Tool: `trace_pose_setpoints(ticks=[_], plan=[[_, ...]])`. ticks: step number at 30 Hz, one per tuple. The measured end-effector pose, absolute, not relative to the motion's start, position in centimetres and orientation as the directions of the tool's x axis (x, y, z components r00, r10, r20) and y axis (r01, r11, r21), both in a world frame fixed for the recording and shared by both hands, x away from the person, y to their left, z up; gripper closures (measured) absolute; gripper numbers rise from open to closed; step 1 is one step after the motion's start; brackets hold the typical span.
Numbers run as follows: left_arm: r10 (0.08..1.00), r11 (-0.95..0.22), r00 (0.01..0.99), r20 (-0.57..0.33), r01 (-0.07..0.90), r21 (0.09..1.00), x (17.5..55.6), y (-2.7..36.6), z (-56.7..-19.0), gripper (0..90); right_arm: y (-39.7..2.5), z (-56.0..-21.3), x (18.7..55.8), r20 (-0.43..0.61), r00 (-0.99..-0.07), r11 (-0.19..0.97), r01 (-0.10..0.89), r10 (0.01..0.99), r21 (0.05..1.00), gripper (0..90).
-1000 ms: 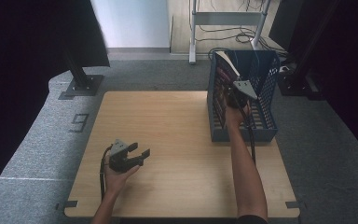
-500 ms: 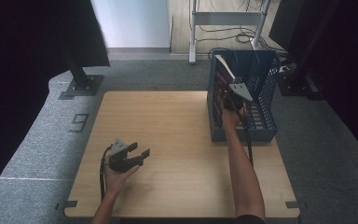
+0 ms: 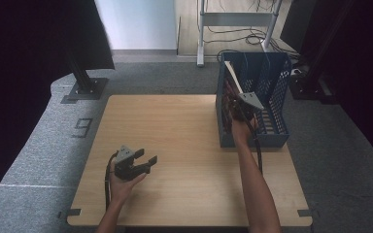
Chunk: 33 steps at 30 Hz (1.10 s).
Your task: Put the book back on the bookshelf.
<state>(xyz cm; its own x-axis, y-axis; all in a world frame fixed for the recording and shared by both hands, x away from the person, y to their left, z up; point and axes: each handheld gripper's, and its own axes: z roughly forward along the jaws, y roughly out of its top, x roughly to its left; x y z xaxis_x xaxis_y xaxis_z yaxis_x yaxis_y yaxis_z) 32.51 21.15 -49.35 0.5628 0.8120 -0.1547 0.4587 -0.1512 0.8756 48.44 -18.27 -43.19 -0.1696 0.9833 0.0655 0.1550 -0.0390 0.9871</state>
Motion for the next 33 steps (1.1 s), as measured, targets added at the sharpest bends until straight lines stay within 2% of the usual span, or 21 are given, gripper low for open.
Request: trace_pose_setpoints(ticks=[8, 14, 33], plan=[[0.813, -0.151, 0.561, -0.156, 0.462, 0.874, 32.6, 21.1, -49.4, 33.1, -18.4, -43.0, 48.8, 0.07, -0.193, -0.029, 0.208, 0.979, 0.978, 77.9], [0.813, -0.152, 0.561, -0.156, 0.462, 0.874, 32.6, 21.1, -49.5, 33.1, -18.3, -43.0, 48.8, 0.045, -0.168, -0.011, 0.199, 0.985, 0.98, 81.6], [0.818, -0.148, 0.552, -0.159, 0.469, 0.871, 32.7, 21.4, -49.7, 33.2, -19.3, -43.2, 50.1, 0.124, -0.101, -0.107, 0.155, 0.987, 0.982, 81.9]])
